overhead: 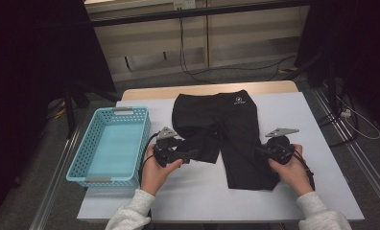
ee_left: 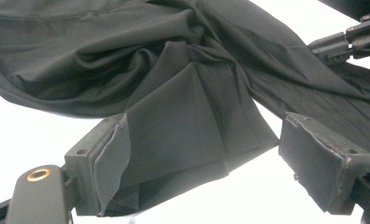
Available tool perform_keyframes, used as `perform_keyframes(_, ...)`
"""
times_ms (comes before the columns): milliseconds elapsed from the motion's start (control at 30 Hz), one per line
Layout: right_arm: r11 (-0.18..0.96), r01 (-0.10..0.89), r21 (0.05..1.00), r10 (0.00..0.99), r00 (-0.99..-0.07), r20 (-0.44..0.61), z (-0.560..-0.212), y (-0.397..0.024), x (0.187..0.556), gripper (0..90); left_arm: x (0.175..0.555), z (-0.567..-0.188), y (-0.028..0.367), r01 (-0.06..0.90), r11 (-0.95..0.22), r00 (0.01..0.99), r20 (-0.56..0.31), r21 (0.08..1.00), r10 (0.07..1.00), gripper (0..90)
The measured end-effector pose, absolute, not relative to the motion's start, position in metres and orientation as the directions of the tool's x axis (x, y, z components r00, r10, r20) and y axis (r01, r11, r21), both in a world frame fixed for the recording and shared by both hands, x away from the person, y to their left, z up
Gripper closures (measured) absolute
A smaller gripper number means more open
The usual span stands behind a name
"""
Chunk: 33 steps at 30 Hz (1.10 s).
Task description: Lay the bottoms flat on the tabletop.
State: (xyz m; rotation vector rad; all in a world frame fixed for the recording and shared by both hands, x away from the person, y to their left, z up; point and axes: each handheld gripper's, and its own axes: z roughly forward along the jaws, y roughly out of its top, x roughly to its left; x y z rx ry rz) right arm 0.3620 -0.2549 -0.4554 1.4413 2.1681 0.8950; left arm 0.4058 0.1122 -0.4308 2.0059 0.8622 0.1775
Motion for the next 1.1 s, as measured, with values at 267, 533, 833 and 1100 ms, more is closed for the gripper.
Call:
perform_keyframes(267, 0.211, 0.648, 0.732, 0.934, -0.354, 0.044, -0.443, -0.272, 0.359, 89.7, 0.405, -0.432, 0.11, 0.508, -0.329, 0.752, -0.224, 0.796, 0.62, 17.1)
perform_keyframes(533, 0.163, 0.66, 0.734, 0.955, -0.291, 0.05, -0.446, -0.297, 0.359, 89.7, 0.406, -0.432, 0.108, 0.505, -0.329, 0.758, -0.228, 0.798, 0.611, 17.6)
perform_keyframes(833, 0.193, 0.623, 0.758, 0.959, -0.284, -0.011, -0.437, -0.3, 0.347, 89.6, 0.403, -0.429, 0.107, 0.498, -0.331, 0.76, -0.219, 0.802, 0.612, 17.7)
perform_keyframes(1100, 0.189, 0.648, 0.738, 0.968, -0.251, -0.027, -0.45, -0.308, 0.359, 89.8, 0.403, -0.429, 0.107, 0.498, -0.332, 0.762, -0.222, 0.801, 0.608, 17.7)
